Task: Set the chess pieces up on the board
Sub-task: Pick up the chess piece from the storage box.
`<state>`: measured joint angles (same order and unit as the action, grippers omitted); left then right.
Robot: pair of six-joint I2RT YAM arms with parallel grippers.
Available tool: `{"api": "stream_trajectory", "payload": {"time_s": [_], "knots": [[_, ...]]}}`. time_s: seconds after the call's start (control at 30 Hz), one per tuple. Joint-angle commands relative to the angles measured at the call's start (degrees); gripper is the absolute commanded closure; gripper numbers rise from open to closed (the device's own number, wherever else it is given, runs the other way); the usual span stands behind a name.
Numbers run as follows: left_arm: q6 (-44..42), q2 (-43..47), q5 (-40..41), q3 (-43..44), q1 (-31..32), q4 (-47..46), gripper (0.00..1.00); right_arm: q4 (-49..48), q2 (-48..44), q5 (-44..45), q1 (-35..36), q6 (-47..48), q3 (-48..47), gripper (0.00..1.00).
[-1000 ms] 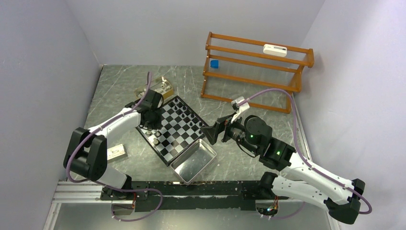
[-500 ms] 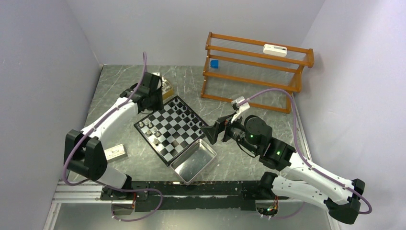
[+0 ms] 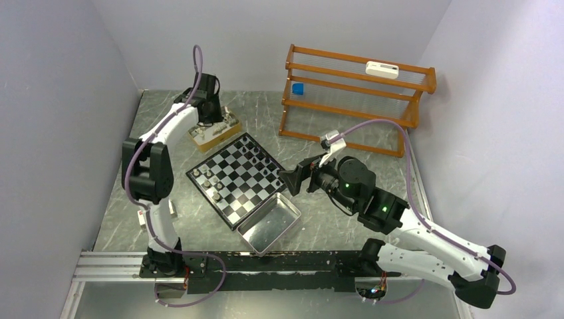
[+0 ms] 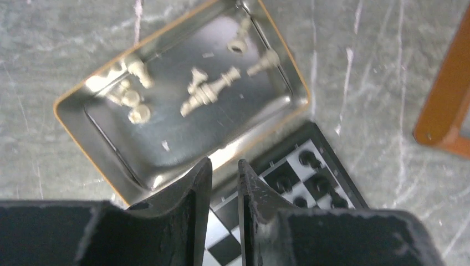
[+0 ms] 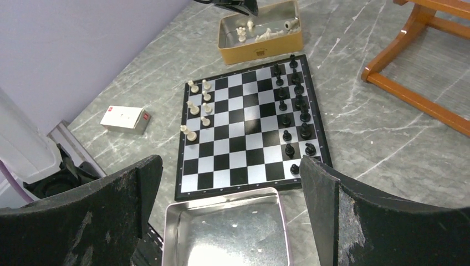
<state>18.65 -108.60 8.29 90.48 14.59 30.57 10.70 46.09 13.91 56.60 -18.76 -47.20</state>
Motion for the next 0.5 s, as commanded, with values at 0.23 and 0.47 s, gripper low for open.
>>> {"api": "stream_trajectory", "payload": {"time_s": [0.23,0.47], "knots": [[-1.8,-14.6,-2.0,13.5,-3.8,-3.9,0.72,1.6,3.4,2.9,-0.2,2.6,-5.4,0.00],[-3.2,-18.0,-2.5,13.7,-4.6,-6.4,0.73,1.8,4.0,2.8,-0.1,2.5,-6.4,0.00]]}}
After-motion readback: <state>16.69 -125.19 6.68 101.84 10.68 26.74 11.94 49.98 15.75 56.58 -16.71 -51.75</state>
